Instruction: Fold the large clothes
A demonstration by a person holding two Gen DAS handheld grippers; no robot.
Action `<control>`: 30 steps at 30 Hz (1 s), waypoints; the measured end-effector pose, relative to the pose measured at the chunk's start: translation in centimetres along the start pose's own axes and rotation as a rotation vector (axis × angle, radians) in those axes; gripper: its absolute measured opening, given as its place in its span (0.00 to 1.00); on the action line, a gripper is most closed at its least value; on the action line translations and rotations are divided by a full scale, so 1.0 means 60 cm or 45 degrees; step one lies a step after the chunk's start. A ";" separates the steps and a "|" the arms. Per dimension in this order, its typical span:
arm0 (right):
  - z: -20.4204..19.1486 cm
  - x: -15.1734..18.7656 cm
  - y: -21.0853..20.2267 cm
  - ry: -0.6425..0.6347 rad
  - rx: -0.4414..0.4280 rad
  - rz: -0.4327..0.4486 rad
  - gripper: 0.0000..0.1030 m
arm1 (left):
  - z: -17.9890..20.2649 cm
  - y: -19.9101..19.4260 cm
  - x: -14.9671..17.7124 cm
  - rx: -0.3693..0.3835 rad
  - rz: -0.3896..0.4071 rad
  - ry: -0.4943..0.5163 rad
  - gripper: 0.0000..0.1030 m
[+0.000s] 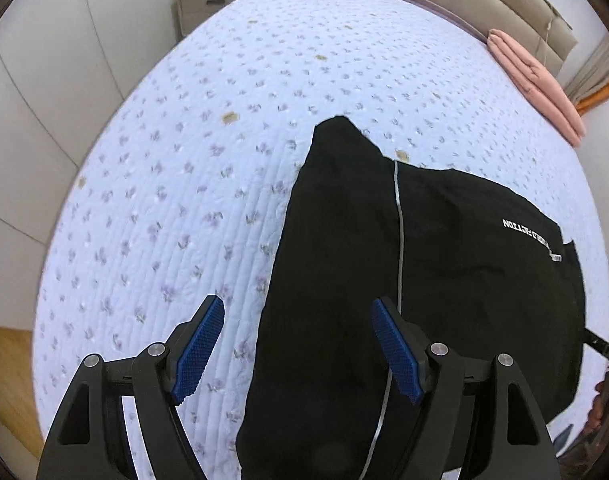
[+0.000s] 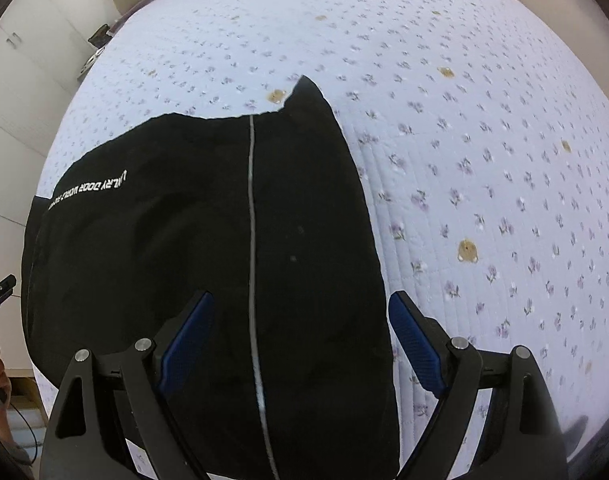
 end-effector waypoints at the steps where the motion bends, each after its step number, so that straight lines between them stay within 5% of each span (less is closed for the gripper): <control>1: 0.001 0.003 0.002 -0.006 -0.006 -0.008 0.87 | -0.002 0.004 0.005 0.025 -0.014 -0.003 0.76; 8: 0.014 0.012 0.045 -0.010 -0.080 -0.078 0.93 | -0.031 0.087 0.019 0.242 -0.182 -0.095 0.76; 16: 0.043 -0.003 0.135 0.099 -0.397 -0.244 1.00 | -0.055 0.147 0.008 0.463 -0.258 -0.165 0.86; 21: 0.038 -0.010 0.142 0.058 -0.442 -0.231 1.00 | -0.059 0.168 0.006 0.582 -0.307 -0.197 0.88; 23: 0.023 -0.006 0.132 0.029 -0.526 -0.242 0.88 | -0.050 0.174 0.010 0.674 -0.340 -0.196 0.88; 25: 0.011 -0.001 0.121 -0.024 -0.506 -0.222 0.88 | -0.042 0.182 0.015 0.771 -0.360 -0.209 0.88; 30: 0.015 0.000 0.137 0.022 -0.555 -0.239 0.92 | -0.042 0.205 0.010 0.816 -0.338 -0.278 0.86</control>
Point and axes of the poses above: each gripper's, at about its wrist camera, not at the fingertips, and y roughly the way its jaws point, z to its right, x to its underside, the point moved 3 cm from there along y, roughly the way its jaws point, and after that the axes turned 4 degrees about x, right-handed, at the moved point
